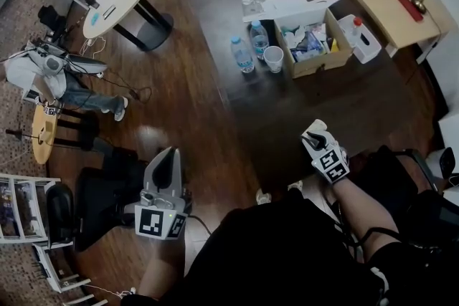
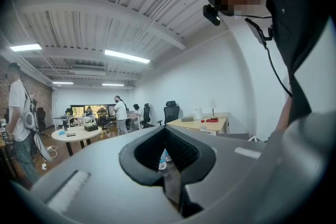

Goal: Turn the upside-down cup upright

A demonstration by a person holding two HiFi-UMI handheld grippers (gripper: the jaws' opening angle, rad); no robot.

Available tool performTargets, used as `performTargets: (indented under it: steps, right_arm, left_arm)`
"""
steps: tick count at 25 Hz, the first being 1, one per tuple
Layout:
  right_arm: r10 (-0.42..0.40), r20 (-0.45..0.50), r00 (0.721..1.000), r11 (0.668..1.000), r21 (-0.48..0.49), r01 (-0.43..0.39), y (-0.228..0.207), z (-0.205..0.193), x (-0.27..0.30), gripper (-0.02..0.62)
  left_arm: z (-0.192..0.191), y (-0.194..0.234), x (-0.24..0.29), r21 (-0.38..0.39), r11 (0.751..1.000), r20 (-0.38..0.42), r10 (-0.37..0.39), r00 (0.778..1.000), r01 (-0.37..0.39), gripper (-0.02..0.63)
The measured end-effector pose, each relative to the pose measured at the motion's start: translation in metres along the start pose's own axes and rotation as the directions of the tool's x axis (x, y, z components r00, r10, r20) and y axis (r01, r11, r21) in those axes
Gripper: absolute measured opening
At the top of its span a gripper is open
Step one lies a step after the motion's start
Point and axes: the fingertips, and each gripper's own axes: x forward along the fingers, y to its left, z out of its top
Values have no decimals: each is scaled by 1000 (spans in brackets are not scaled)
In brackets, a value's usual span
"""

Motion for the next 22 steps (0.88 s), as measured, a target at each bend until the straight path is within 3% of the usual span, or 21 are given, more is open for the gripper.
performTargets:
  steps: [11,16,19,22]
  right_arm:
    - [99,84,992,994,42,-103,-2,12,-9,106]
    - [47,133,990,983,170,-69,-52,3,-26,106]
    - [75,116,990,943,316,-108,-79,-17,-29,118]
    - [164,102,981,870,454,-192,-87,-37,-23,137]
  left_arm:
    - [2,-2,6,-4,1000,-1,4,1000,-4,0]
    - [1,-2,7,-4,1000,-6,13,1000,-13,0]
    - [0,-3,7,-4,1000,-12,15,1000,-15,0]
    - [1,-4,8,1,1000,-15,14,1000,-14,0]
